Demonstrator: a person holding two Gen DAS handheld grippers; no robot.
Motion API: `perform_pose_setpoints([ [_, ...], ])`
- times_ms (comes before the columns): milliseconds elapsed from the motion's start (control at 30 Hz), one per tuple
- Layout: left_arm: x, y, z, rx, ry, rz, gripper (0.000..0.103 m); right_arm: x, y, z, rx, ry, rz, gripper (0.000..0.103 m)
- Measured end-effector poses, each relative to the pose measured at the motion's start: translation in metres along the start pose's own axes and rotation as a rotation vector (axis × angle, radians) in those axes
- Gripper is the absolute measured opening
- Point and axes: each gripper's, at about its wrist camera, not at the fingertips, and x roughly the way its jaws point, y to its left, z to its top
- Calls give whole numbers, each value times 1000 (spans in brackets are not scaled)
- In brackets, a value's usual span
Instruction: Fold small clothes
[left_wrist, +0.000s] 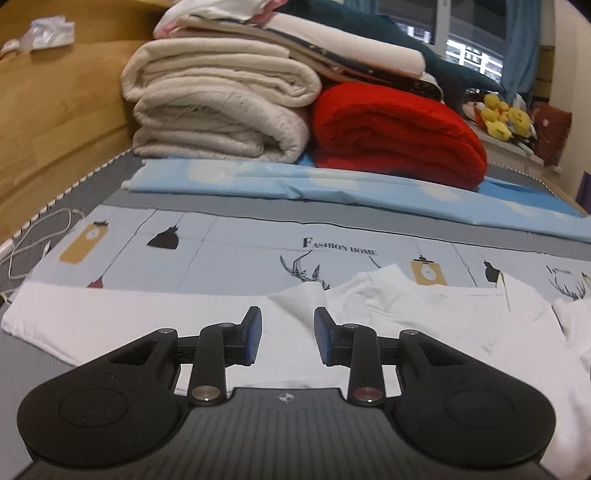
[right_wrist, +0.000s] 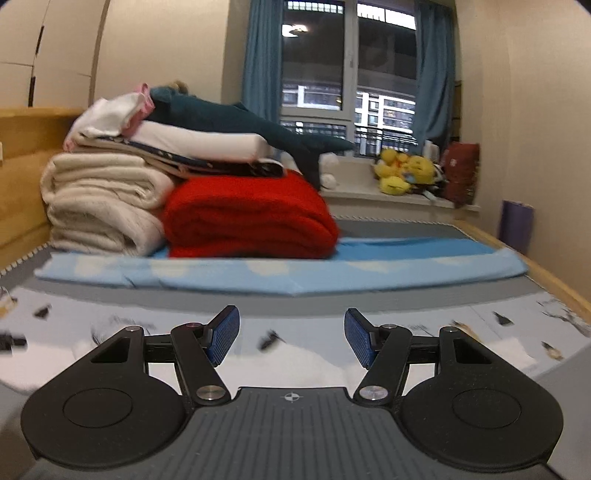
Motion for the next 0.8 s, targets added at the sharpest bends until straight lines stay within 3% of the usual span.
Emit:
perform_pose_setpoints([
  [133, 5, 10, -2, -38, 22, -11, 36, 30, 24, 9, 6, -5, 57, 64],
  [233, 12, 17, -5, -65, 53, -6, 36, 44, 31, -8, 5, 2, 69, 64],
  [333, 22, 25, -7, -94, 77, 2, 36, 62, 38, -21, 36, 118, 72, 59],
  [467, 34, 41, -9, -140, 99, 13, 36, 69, 41, -11, 61, 123, 141, 56],
  [500, 37, 46, -9, -150, 105, 16, 36, 69, 41, -10, 55, 110, 144, 53],
  [633, 50, 73, -14, -183, 126, 53, 36, 79, 41, -7, 86, 124, 156, 19],
  [800, 63, 133, -21, -324, 151, 109, 37, 90, 41, -8, 94, 136, 156, 17],
])
